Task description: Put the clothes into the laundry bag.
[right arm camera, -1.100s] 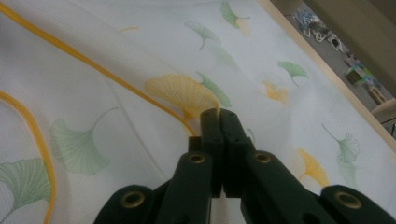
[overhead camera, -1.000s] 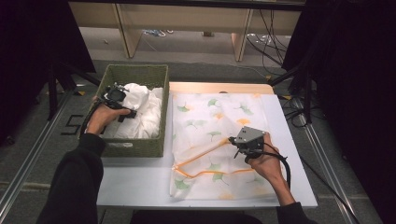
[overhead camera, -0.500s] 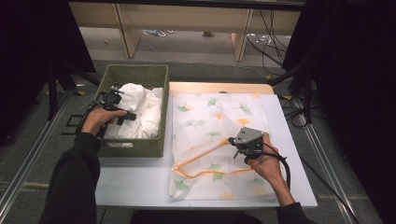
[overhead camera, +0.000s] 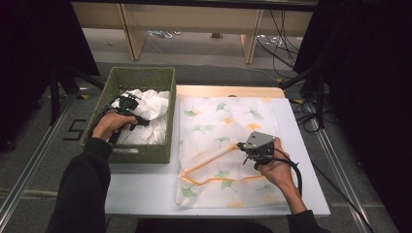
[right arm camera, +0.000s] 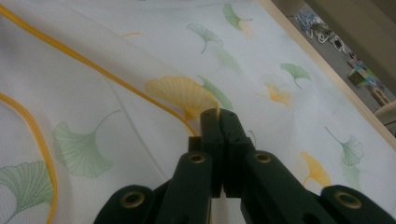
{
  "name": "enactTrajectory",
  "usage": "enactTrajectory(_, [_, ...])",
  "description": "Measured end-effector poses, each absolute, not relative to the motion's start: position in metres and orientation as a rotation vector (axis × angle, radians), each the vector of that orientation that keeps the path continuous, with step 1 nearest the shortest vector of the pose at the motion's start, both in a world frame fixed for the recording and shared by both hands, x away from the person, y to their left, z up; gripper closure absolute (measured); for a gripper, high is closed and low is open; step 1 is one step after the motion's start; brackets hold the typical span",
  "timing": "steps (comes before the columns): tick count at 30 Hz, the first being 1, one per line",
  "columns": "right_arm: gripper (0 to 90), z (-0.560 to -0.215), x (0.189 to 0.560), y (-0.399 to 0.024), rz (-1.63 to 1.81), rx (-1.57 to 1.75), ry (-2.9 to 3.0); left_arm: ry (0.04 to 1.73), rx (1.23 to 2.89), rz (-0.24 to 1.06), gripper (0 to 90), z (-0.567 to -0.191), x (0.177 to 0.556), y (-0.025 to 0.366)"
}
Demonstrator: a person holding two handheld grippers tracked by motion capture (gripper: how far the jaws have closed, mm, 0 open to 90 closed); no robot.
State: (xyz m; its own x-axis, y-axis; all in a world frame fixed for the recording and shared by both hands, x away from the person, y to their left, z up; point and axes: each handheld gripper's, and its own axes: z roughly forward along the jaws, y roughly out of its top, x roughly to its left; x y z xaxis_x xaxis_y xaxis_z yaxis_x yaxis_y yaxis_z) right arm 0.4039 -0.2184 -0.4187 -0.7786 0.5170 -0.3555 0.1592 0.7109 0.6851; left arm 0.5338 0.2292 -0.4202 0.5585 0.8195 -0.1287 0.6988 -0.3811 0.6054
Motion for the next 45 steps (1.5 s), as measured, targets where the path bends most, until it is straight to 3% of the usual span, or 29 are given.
enactTrajectory(3, [90.0,-0.419,0.403,-0.219,0.88,0.526,2.38,1.236,2.192,0.365,57.3,-0.419,0.531,0.231])
enactTrajectory(7, [90.0,-0.42,0.403,-0.217,0.871,0.518,2.384,1.253,2.206,0.554,29.9,-0.418,0.531,0.225])
enactTrajectory(13, [90.0,-0.421,0.401,-0.218,0.878,0.57,2.382,1.32,2.237,0.642,20.2,-0.409,0.53,0.226])
enactTrajectory(16, [90.0,-0.419,0.404,-0.218,0.879,0.518,2.374,1.38,2.207,0.763,13.8,-0.405,0.529,0.231])
enactTrajectory(21, [90.0,-0.419,0.403,-0.219,0.878,0.529,2.379,1.434,2.141,0.565,10.5,-0.421,0.531,0.251])
enactTrajectory(25, [90.0,-0.418,0.402,-0.219,0.877,0.522,2.376,1.443,2.113,0.486,0.0,-0.44,0.537,0.257])
enactTrajectory(29, [90.0,-0.418,0.402,-0.219,0.878,0.521,2.376,1.434,2.125,0.47,0.0,-0.445,0.541,0.252])
enactTrajectory(35, [90.0,-0.419,0.401,-0.217,0.879,0.527,2.382,1.381,2.176,0.336,2.0,-0.453,0.545,0.243])
enactTrajectory(39, [90.0,-0.419,0.402,-0.217,0.882,0.514,2.381,1.397,2.175,0.328,48.0,-0.449,0.544,0.24])
enactTrajectory(40, [90.0,-0.419,0.402,-0.217,0.882,0.514,2.381,1.401,2.164,0.332,48.0,-0.448,0.544,0.239])
enactTrajectory(42, [90.0,-0.419,0.401,-0.217,0.876,0.515,2.382,1.358,2.157,0.332,59.9,-0.445,0.544,0.238])
enactTrajectory(45, [90.0,-0.418,0.403,-0.218,0.888,0.506,2.377,1.302,2.158,0.304,64.9,-0.439,0.542,0.233])
